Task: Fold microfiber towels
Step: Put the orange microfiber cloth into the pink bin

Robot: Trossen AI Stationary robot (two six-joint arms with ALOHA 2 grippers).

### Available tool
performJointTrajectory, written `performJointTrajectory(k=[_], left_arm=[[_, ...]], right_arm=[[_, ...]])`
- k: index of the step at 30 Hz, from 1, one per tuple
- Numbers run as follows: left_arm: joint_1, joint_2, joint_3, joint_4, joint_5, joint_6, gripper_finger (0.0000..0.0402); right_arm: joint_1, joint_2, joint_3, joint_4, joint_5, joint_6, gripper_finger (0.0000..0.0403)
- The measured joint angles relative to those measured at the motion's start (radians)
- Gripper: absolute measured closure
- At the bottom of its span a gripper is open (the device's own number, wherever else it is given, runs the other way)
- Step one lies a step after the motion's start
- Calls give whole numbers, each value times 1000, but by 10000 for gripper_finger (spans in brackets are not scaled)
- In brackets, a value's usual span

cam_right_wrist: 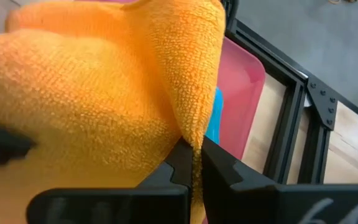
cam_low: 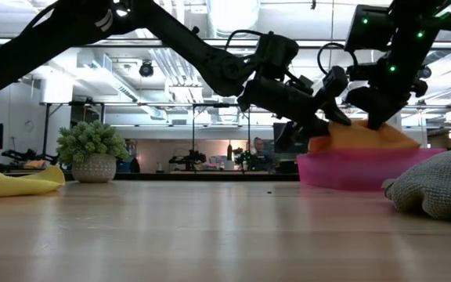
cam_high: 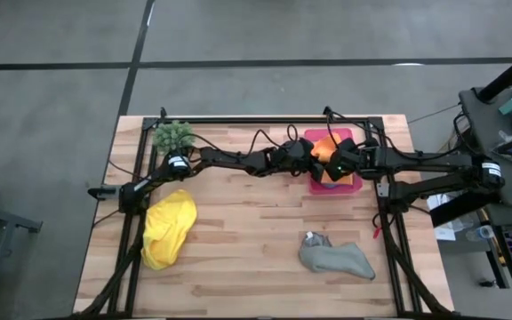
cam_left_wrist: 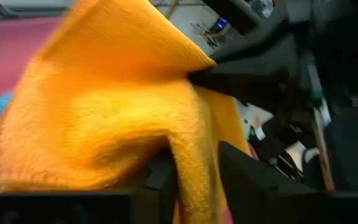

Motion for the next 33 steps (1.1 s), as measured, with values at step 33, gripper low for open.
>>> performJointTrajectory(k=[33], left_arm=[[-46,-406,-238,-441,-37,400,195]], right_arm=[[-59,2,44,-104,-46,-4,266]])
